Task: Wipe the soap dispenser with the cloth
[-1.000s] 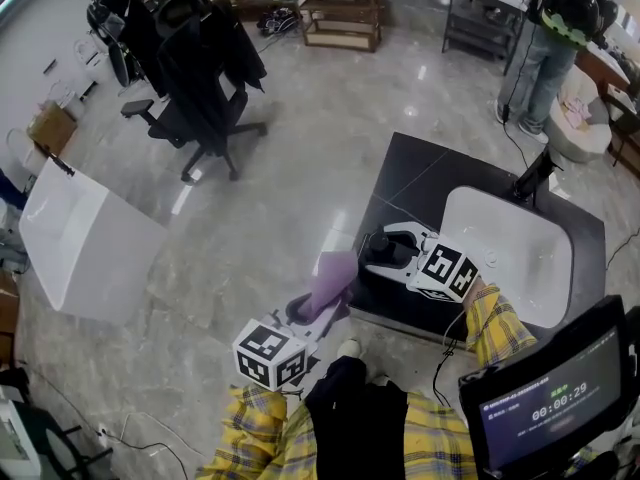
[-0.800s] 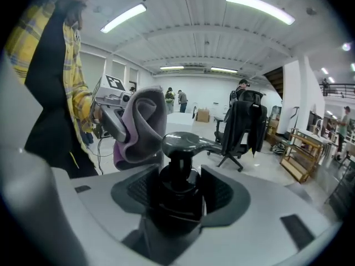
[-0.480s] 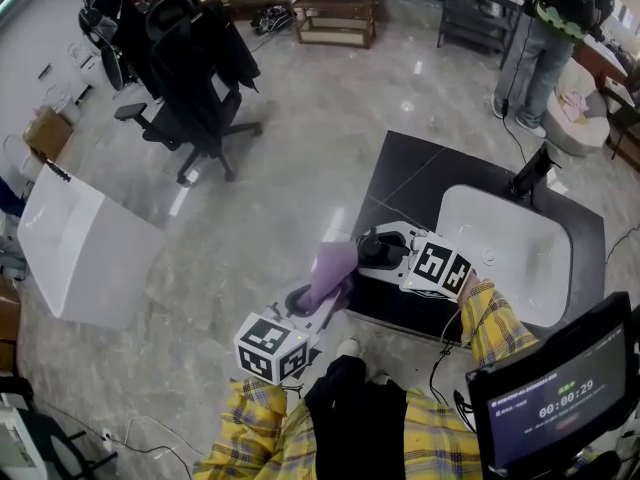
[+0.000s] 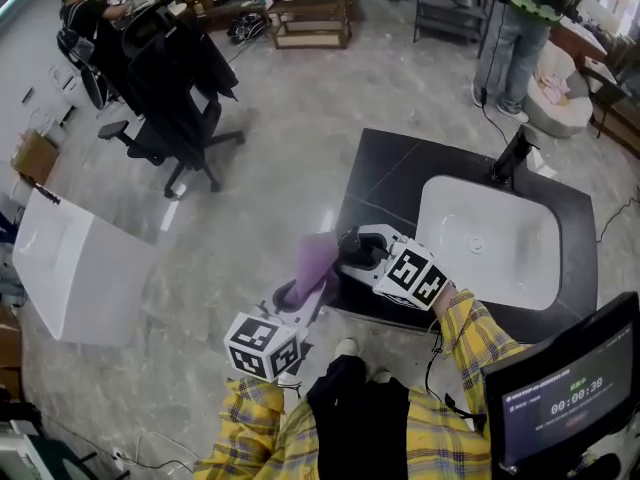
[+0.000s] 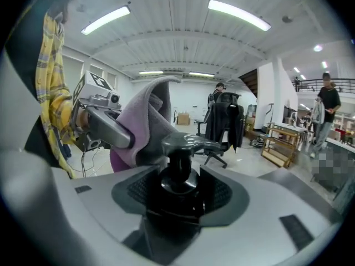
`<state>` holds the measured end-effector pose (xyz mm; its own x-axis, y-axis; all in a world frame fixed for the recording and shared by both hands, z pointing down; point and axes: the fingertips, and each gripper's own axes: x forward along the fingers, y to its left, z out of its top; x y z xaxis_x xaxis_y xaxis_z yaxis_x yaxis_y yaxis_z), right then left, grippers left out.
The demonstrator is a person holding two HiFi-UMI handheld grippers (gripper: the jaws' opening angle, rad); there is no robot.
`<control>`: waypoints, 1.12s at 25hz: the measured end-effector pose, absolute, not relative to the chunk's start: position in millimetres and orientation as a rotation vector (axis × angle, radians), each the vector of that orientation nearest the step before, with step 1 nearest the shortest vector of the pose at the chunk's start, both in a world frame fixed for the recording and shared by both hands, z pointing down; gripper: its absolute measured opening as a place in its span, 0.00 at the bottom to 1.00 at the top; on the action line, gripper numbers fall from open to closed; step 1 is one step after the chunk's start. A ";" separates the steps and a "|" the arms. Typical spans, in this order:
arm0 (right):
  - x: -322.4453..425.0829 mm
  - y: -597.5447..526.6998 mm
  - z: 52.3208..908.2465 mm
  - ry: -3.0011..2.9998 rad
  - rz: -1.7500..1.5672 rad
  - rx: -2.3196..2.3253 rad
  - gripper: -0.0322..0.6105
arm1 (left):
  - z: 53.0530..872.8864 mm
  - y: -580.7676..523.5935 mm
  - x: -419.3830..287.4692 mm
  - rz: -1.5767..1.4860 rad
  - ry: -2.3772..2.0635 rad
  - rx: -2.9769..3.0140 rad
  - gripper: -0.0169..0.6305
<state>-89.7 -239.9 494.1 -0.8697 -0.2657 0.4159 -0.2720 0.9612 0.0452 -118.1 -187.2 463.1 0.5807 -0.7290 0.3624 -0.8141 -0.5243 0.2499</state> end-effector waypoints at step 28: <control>-78.7 -268.3 488.5 -2.434 0.237 1.415 0.38 | 461.1 -176.8 -140.4 0.321 -1.343 2.403 0.16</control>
<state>-78.7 -268.3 488.5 -0.4612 -0.8152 0.3504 -0.8675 0.4971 0.0147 -140.4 -176.8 461.1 0.5201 -0.7700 0.3695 -0.8539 -0.4782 0.2054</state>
